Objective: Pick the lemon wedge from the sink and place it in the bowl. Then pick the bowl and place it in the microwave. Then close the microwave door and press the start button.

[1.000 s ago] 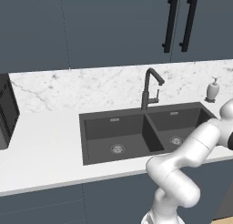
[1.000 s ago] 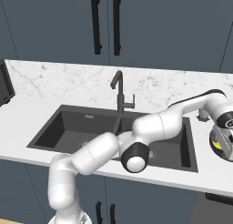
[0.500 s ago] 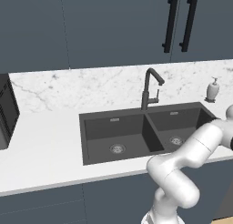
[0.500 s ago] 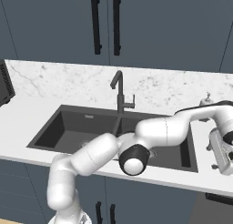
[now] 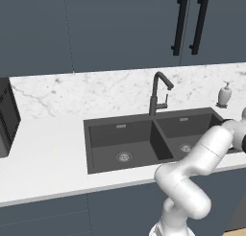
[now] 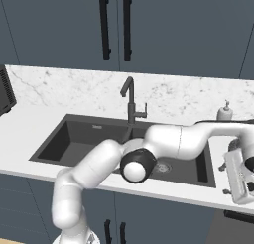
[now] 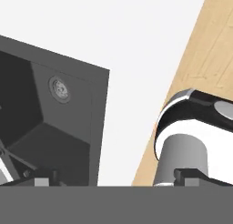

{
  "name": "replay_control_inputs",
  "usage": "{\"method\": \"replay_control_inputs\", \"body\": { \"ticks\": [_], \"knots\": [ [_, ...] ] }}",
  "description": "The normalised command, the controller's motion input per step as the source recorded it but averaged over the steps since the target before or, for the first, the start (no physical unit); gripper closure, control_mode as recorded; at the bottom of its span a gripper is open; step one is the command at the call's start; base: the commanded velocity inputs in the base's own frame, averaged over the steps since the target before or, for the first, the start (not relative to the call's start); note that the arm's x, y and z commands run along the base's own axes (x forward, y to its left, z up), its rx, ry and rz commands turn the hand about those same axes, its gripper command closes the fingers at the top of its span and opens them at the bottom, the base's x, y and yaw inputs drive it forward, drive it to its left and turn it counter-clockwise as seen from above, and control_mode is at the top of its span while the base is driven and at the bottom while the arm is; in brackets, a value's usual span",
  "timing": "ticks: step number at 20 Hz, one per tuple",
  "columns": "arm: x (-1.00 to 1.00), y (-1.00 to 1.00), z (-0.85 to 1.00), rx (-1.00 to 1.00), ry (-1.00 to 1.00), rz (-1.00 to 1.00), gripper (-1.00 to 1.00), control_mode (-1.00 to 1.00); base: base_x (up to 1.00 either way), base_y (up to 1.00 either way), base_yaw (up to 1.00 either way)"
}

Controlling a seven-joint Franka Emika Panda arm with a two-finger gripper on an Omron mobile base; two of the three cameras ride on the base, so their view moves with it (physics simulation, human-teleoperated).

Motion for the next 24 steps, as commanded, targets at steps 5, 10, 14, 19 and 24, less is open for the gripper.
{"method": "replay_control_inputs", "body": {
  "ticks": [5, 10, 14, 19, 24],
  "knots": [
    [-0.28, 0.51, -0.08, 0.00, -0.02, -0.01, -1.00, -1.00, 0.00, 0.00, 0.00],
    [0.01, -0.19, 0.37, -0.06, -0.07, -0.08, -1.00, -1.00, 0.00, 0.00, 0.00],
    [0.23, -0.37, 0.33, -0.02, -0.05, -0.15, -1.00, -1.00, 0.00, 0.00, 0.00],
    [0.36, -0.35, 0.03, 0.00, -0.10, -0.20, -1.00, -1.00, 0.00, 0.00, 0.00],
    [0.37, -0.35, 0.00, 0.00, -0.12, -0.23, -1.00, -1.00, 0.00, 0.00, 0.00]
  ]
}}
